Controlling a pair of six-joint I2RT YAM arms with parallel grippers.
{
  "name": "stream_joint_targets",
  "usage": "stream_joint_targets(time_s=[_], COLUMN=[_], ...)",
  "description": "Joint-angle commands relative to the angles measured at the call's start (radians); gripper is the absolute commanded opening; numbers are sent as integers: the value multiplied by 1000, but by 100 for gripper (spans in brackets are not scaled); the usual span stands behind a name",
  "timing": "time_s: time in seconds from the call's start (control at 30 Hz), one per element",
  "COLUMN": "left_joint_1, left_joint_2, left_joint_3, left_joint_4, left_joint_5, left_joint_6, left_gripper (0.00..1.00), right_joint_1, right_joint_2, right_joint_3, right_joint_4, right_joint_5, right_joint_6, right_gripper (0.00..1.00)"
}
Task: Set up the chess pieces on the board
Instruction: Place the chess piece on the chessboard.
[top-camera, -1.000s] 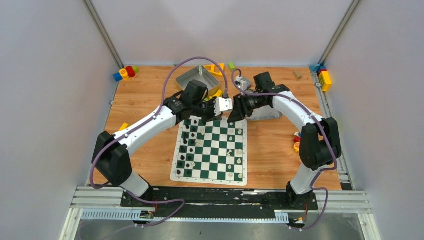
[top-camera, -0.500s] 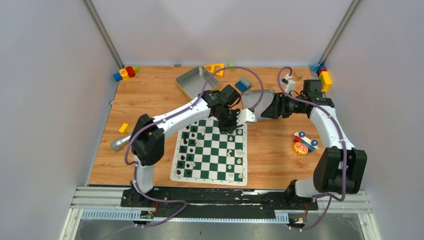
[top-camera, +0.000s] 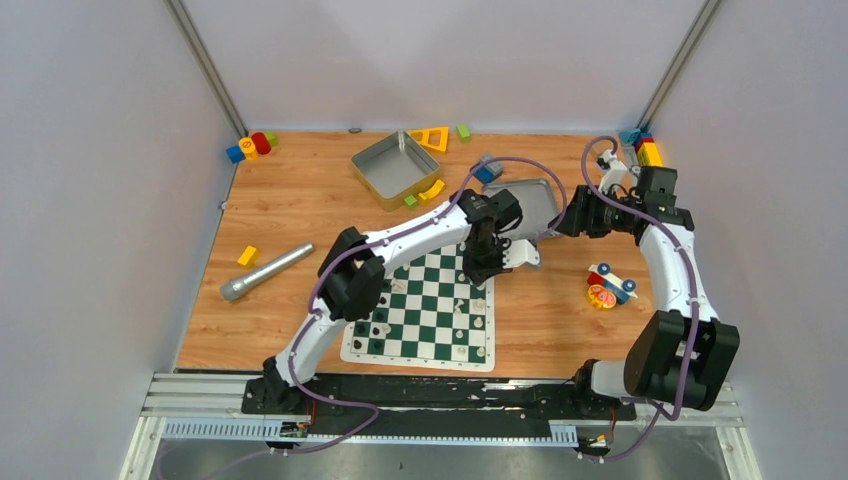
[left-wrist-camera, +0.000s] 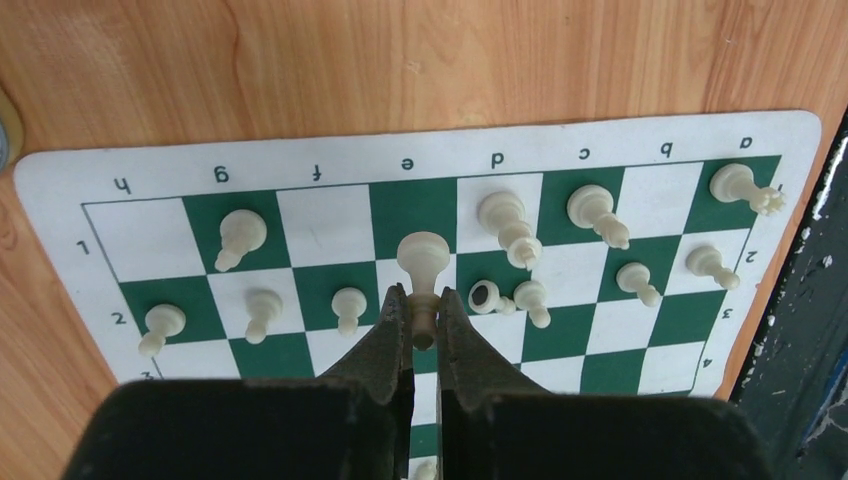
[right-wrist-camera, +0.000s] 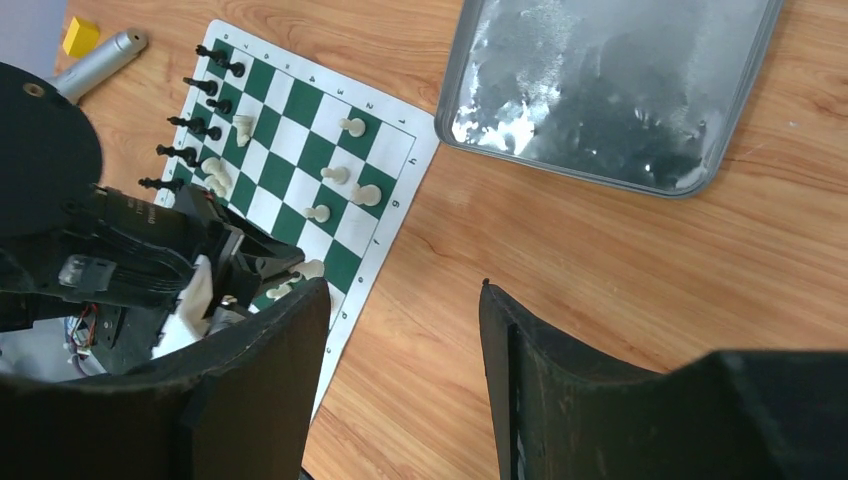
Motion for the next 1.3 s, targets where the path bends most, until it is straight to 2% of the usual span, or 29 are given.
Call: stream_joint_targets(time_s=[0.0,0.57,0.97,1.1,1.27], left_joint_1=[-16,-33,-45,-47,-47], left_joint_2=[52,137,159,157,131], left_joint_3=[78,153,157,158,151], left_joint_4=[-74,-84,-77,-70,-55], left_joint_5=[-23,-61,-64,-70,-89], left_joint_6=[-33,-49,-58,-64,-72], left_gripper=[8,12,19,27,48], right_joint_1=[-14,-21,-20,-20,-21], right_joint_2=[-22,-4,7,7,9], right_joint_3=[-11,-18,-16,-16,-14], right_joint_4=[39,21,13,12,11], right_joint_5=[6,-33,-38,-35,-24], right_joint_6=[-5,-13,-19,-21,-24], right_gripper=[57,56,56,56,56])
